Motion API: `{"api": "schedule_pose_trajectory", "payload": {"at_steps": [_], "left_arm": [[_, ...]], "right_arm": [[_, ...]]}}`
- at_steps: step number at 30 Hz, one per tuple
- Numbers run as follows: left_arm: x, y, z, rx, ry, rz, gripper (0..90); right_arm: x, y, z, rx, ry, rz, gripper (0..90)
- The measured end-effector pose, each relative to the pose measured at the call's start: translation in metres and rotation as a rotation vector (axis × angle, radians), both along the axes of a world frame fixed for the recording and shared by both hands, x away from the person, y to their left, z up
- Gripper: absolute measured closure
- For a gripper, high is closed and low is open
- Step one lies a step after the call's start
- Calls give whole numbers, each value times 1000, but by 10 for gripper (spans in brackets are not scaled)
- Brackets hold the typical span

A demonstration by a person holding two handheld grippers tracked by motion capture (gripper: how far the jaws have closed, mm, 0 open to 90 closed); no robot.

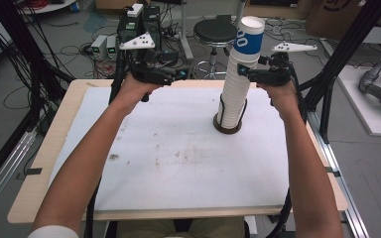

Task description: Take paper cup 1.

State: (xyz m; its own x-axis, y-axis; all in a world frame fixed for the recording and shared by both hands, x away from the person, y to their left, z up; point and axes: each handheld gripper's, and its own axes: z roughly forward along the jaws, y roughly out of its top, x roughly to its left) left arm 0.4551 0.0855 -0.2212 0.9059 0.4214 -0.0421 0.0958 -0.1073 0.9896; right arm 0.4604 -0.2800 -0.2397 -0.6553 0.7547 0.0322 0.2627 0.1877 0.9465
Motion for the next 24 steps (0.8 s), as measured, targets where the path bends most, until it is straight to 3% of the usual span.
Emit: {"api": "schedule_pose_trajectory", "payload": {"at_steps": [2, 3, 9, 10, 16, 24], "left_arm": [[3, -6, 5, 3, -5, -10, 146], [10, -20, 14, 7, -11, -20, 146], [26, -55, 35, 9, -25, -35, 146], [31, -67, 42, 4, -21, -34, 146], [39, -89, 45, -23, -12, -27, 146], [46, -119, 47, 4, -12, -38, 146]], "right_arm": [[0, 0, 0, 0, 0, -1, 168], [0, 0, 0, 1, 0, -1, 168], [0, 0, 0, -1, 0, 1, 169], [0, 0, 0, -2, 0, 2, 169], [-1, 0, 1, -6, 1, 3, 169], [-2, 0, 1, -12, 5, 4, 169]]}}
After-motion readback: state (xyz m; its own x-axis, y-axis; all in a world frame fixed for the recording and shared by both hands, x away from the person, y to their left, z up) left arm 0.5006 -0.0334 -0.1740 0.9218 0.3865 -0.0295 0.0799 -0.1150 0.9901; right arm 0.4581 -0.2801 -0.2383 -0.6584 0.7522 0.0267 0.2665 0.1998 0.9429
